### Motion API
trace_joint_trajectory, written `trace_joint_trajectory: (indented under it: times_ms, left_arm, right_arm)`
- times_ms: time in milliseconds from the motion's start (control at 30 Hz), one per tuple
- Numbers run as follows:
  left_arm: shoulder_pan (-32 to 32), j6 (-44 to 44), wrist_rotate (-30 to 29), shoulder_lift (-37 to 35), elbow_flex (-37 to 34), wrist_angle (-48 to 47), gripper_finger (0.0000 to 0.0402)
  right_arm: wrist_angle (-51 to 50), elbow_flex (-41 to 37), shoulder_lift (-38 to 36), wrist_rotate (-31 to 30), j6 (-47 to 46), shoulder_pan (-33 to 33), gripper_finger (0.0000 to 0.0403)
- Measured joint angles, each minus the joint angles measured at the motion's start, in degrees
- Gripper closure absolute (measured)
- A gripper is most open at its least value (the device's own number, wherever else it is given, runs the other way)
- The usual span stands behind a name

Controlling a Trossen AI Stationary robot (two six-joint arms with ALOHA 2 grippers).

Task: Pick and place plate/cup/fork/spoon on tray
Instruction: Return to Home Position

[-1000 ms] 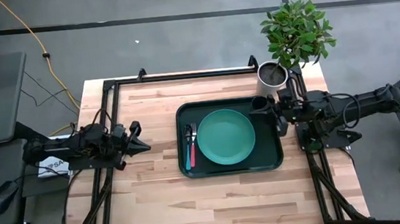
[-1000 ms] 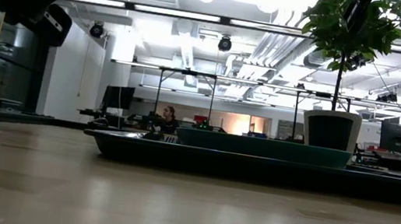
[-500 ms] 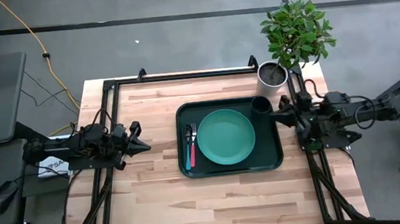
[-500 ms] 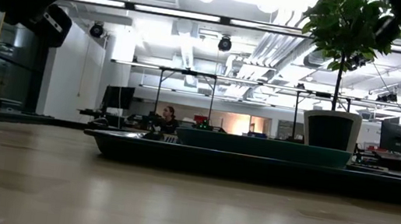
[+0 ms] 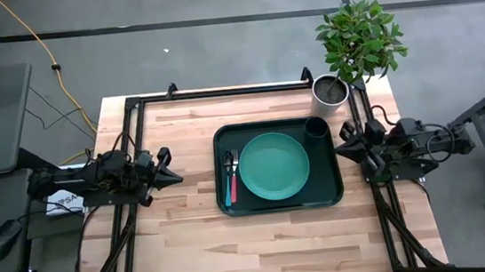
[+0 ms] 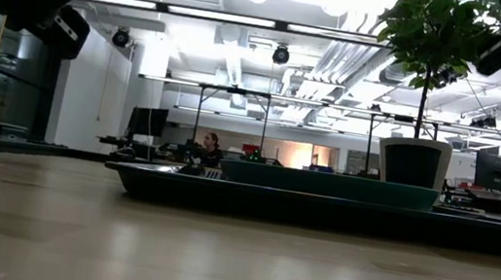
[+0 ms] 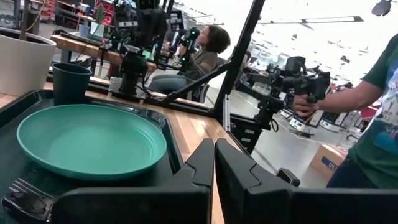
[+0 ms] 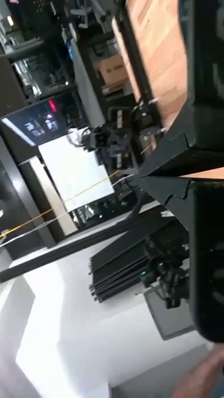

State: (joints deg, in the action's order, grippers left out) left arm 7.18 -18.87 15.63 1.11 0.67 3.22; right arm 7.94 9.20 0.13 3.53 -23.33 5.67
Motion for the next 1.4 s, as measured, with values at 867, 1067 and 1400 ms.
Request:
trace_joint_trajectory:
  times_ms: [867,1067,1400]
  left_arm:
    - [0.0,0.0,-0.65,0.02,0.0,-0.08,0.0401]
    - [0.0,0.0,-0.72,0.02,0.0,-0.04,0.0401]
    - [0.0,0.0,-0.82,0.02,0.0,-0.11,0.0401]
  right_arm:
    - [-6.39,-8.56,1.24,-9.55,6.87,-0.02,0.0403]
    - [-6.64,-8.51,1.81,-9.17,7.3,-0.02,0.0403]
    - [-6.86,-8.47,1.81,-9.14,7.32,-0.02,0.0403]
